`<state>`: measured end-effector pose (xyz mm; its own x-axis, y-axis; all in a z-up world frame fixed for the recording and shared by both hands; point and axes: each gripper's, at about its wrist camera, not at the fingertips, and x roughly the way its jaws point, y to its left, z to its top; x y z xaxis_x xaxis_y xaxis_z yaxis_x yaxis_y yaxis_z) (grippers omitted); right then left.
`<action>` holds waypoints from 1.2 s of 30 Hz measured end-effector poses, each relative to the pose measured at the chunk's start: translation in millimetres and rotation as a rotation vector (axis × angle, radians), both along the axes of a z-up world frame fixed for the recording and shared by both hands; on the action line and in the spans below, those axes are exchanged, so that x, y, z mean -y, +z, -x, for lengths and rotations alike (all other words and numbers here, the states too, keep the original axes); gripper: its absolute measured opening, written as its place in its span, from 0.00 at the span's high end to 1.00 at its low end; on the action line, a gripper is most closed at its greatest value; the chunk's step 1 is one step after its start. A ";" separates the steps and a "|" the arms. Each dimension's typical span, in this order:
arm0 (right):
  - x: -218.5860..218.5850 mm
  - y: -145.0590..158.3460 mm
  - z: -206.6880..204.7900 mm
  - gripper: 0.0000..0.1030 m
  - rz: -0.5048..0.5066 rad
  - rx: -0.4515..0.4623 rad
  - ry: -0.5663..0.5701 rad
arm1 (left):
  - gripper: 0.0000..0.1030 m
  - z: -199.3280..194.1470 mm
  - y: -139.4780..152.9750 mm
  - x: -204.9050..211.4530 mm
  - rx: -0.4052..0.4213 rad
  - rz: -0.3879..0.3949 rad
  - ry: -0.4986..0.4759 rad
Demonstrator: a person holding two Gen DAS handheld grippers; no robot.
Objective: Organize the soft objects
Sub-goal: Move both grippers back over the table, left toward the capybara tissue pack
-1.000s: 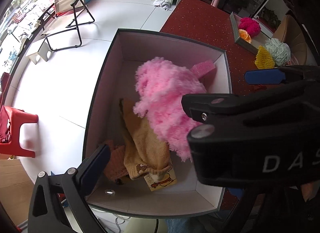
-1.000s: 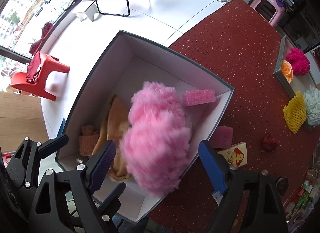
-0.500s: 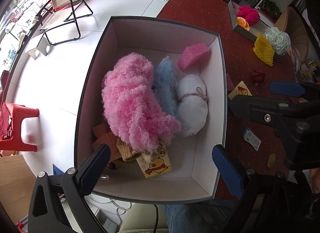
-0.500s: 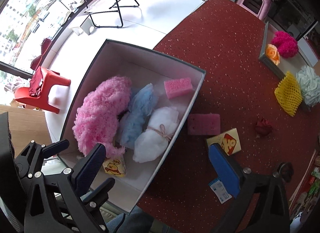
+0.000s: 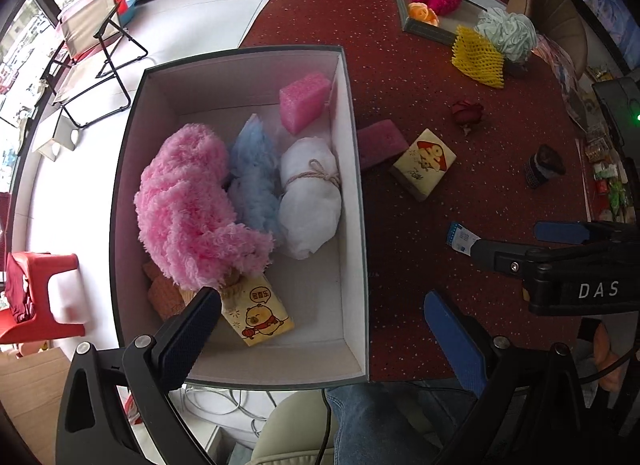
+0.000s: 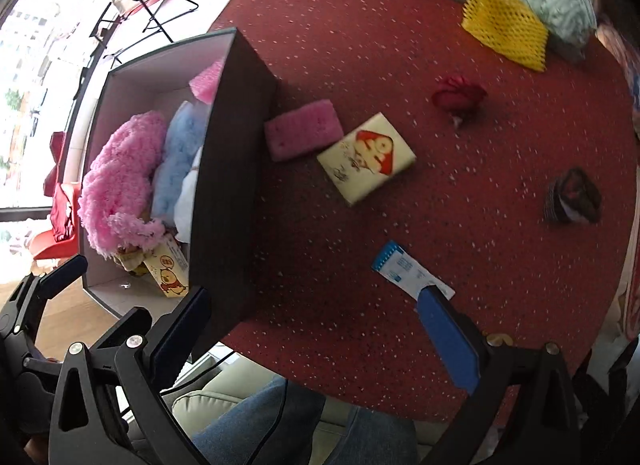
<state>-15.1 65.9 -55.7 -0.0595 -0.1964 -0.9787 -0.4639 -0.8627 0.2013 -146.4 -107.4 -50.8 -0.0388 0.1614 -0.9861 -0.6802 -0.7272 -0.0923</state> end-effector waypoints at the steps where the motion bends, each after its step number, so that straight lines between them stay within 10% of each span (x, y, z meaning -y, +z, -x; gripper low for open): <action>1: -3.9 -2.6 -6.8 0.00 0.008 0.006 -0.020 | 0.01 -3.1 1.4 -4.5 -0.001 0.003 -0.015; 21: -86.0 -61.7 -161.9 0.00 0.117 0.148 -0.511 | 0.01 -54.9 -10.1 -90.0 0.108 0.024 -0.174; 36: -87.4 -91.0 -195.5 0.00 0.100 0.200 -0.482 | 0.01 -27.2 -89.0 -148.3 0.291 0.048 0.332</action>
<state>180.4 153.3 -146.7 0.0198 -0.2859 -0.9581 -0.8407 -0.5234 0.1388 -119.2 40.9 -139.8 0.1999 0.1405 -0.9697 -0.3596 -0.9101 -0.2060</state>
